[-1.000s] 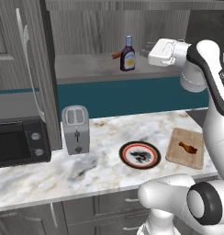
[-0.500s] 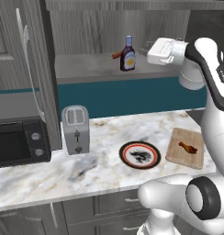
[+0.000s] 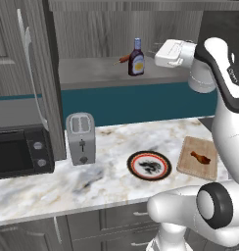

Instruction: Pick the chicken drumstick from the plate and place it on the cutting board. Then pick the condiment bottle from the cabinet and place it next to the cutting board.

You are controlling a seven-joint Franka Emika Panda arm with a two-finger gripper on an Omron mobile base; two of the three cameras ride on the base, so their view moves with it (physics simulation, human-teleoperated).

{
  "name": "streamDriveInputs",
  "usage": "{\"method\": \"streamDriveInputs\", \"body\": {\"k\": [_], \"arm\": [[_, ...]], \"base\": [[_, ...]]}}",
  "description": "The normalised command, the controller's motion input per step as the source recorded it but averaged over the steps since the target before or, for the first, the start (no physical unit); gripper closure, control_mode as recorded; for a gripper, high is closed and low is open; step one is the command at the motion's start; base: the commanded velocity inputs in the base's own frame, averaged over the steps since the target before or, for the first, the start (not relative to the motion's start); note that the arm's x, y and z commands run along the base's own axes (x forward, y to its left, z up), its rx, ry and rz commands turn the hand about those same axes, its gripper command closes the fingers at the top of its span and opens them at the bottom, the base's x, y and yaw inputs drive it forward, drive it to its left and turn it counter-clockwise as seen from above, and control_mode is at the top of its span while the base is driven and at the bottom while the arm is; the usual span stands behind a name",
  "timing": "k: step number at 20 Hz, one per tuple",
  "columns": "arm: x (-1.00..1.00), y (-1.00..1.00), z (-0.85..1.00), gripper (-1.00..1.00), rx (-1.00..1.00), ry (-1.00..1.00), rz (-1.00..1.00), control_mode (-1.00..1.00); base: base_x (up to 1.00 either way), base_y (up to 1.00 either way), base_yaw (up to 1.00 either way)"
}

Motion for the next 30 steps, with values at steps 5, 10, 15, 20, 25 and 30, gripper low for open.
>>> {"method": "streamDriveInputs", "body": {"k": [5, 10, 15, 20, 25, 30], "arm": [[0.16, 0.00, 0.00, -1.00, 0.00, 0.00, 0.00, -1.00], [0.15, 0.00, 0.00, -1.00, 0.00, 0.00, 0.00, -1.00], [0.14, 0.00, 0.00, -1.00, 0.00, 0.00, 0.00, -1.00], [0.11, 0.00, 0.00, -1.00, 0.00, 0.00, 0.00, -1.00], [0.07, 0.00, 0.00, -1.00, 0.01, 0.00, 0.00, -1.00], [0.05, 0.00, -0.05, -1.00, 0.01, 0.00, 0.00, -1.00]], "base": [[0.00, 0.00, 0.00], [0.00, 0.00, 0.00], [0.00, 0.00, 0.00], [0.00, 0.00, 0.00], [0.00, 0.00, 0.00], [0.00, 0.00, 0.00]]}}
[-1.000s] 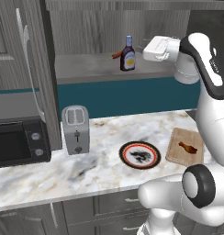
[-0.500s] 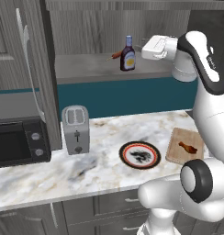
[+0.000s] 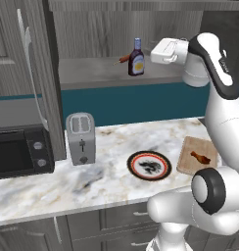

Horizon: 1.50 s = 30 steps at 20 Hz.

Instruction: Pick the chicken drumstick from the plate and place it on the cutting board. Then pick the condiment bottle from the cabinet and place it next to the cutting board.

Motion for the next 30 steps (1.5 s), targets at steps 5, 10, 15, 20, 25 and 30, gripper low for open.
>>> {"method": "streamDriveInputs", "body": {"k": [5, 10, 15, 20, 25, 30], "arm": [[0.07, 0.00, -0.11, -1.00, 0.00, 0.00, 0.00, -1.00], [0.16, 0.00, -0.06, -1.00, 0.00, 0.00, 0.00, -1.00], [0.23, 0.00, 0.00, -1.00, 0.00, 0.00, 0.00, -1.00], [0.22, 0.00, 0.00, -1.00, 0.01, 0.00, 0.00, -1.00], [0.21, 0.00, 0.00, -1.00, 0.01, 0.00, 0.00, -1.00], [0.17, 0.00, 0.00, -1.00, 0.01, 0.00, 0.00, -1.00]], "base": [[0.00, 0.00, 0.00], [0.00, 0.00, 0.00], [0.00, 0.00, 0.00], [0.00, 0.00, 0.00], [0.00, 0.00, 0.00], [0.00, 0.00, 0.00]]}}
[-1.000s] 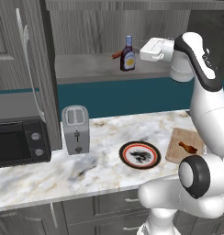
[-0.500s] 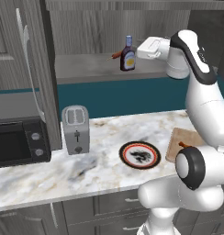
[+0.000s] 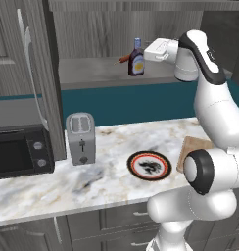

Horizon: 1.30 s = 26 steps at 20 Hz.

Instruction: Pick the chicken drumstick from the plate and place it on the cutting board. Then pick the condiment bottle from the cabinet and place it next to the cutting board.

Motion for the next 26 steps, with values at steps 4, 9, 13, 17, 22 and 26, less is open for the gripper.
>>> {"method": "streamDriveInputs", "body": {"k": [4, 9, 13, 17, 22, 26], "arm": [[0.17, 0.00, 0.00, -1.00, 0.00, 0.00, 0.00, -1.00], [0.16, 0.00, -0.02, -1.00, 0.01, 0.01, -0.01, -1.00], [0.17, 0.00, -0.06, -1.00, 0.01, 0.01, -0.01, -1.00], [0.18, 0.00, -0.06, -1.00, 0.01, 0.02, -0.01, -1.00], [0.17, 0.00, -0.01, -1.00, 0.01, 0.02, -0.02, -1.00], [0.08, 0.01, 0.00, -1.00, 0.01, 0.01, -0.01, -1.00]], "base": [[0.00, 0.00, 0.00], [0.00, 0.00, 0.00], [0.00, 0.00, 0.00], [0.00, 0.00, 0.00], [0.00, 0.00, 0.00], [0.00, 0.00, 0.00]]}}
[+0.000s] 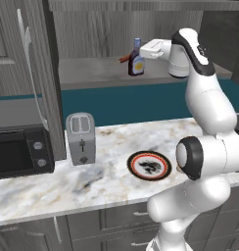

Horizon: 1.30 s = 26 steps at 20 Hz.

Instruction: Pick the chicken drumstick from the plate and place it on the cutting board. Then pick the condiment bottle from the cabinet and place it next to the cutting board.

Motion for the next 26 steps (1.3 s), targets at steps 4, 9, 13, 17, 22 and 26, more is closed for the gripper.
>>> {"method": "streamDriveInputs", "body": {"k": [4, 9, 13, 17, 22, 26], "arm": [[0.03, 0.07, 0.00, -1.00, 0.01, 0.00, 0.00, -1.00], [0.00, 0.08, 0.00, -1.00, 0.02, 0.00, 0.00, -1.00], [0.00, 0.12, 0.00, -1.00, 0.01, 0.00, 0.00, -1.00], [0.06, 0.10, 0.00, -1.00, 0.01, 0.01, 0.00, -1.00], [0.10, 0.09, -0.01, 1.00, 0.00, 0.01, 0.00, -1.00], [0.10, 0.08, -0.02, 1.00, 0.00, 0.03, 0.00, -1.00]], "base": [[0.00, 0.00, 0.00], [0.00, 0.00, 0.00], [0.00, 0.00, 0.00], [0.00, 0.00, 0.00], [0.00, 0.00, 0.00], [0.00, 0.00, 0.00]]}}
